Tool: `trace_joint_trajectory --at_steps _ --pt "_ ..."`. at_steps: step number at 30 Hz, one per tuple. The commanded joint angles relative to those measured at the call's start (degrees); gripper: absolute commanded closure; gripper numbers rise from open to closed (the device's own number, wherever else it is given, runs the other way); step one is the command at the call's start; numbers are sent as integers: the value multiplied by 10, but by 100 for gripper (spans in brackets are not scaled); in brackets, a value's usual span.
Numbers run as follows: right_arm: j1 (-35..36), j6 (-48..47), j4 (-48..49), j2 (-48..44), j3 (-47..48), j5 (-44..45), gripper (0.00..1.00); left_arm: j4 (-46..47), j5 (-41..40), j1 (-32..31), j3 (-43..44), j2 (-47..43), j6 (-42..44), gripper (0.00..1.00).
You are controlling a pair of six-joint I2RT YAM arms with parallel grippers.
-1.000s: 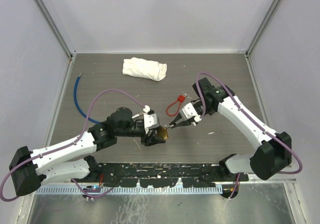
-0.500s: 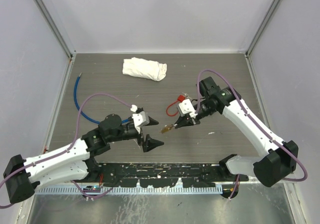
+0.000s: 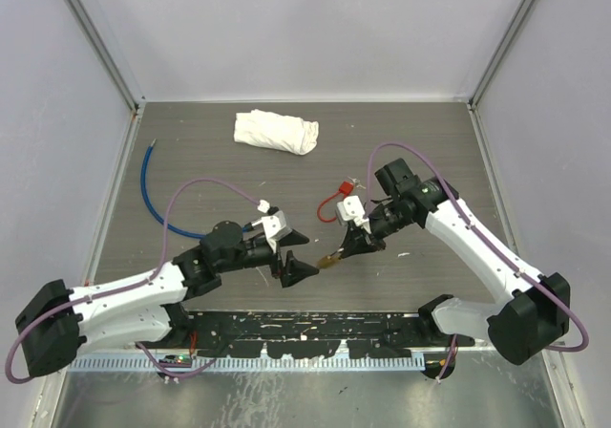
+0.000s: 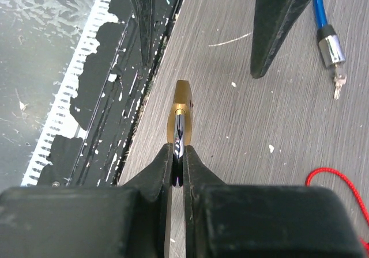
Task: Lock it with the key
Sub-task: Lock the lock.
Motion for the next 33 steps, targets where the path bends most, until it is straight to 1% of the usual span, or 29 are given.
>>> trace_joint_trajectory --at_steps 1,5,9,10,13,14,17,21,26,27,28,30,33 --pt "-3 57 50 -25 1 -8 99 76 33 -4 35 46 6 22" --pt "-6 62 59 -24 -4 -8 99 98 60 -15 55 103 5 29" --pt "-8 62 60 -21 -6 -6 99 128 72 -29 71 159 9 34" --pt "-7 62 60 -22 -7 -5 99 135 71 -31 74 168 11 37" --pt "-8 62 61 -25 -11 1 99 124 67 -31 92 201 21 49" --pt "-8 62 61 -25 -11 4 99 121 65 -31 96 207 23 51" --pt "-8 62 61 -27 -13 14 99 124 59 -32 99 217 32 54" --pt "-14 63 60 -33 -14 18 99 119 50 -31 94 217 41 62" --pt "-16 62 60 -33 -16 22 99 121 38 -31 82 210 49 63" --pt "-16 61 60 -32 -17 22 99 122 38 -32 81 210 51 66" --pt "-16 60 60 -31 -18 22 99 121 39 -32 81 211 53 71" --pt "-16 57 61 -31 -20 24 99 122 41 -31 83 214 56 84" --pt "-16 52 64 -28 -30 27 99 121 41 -31 87 223 63 96"
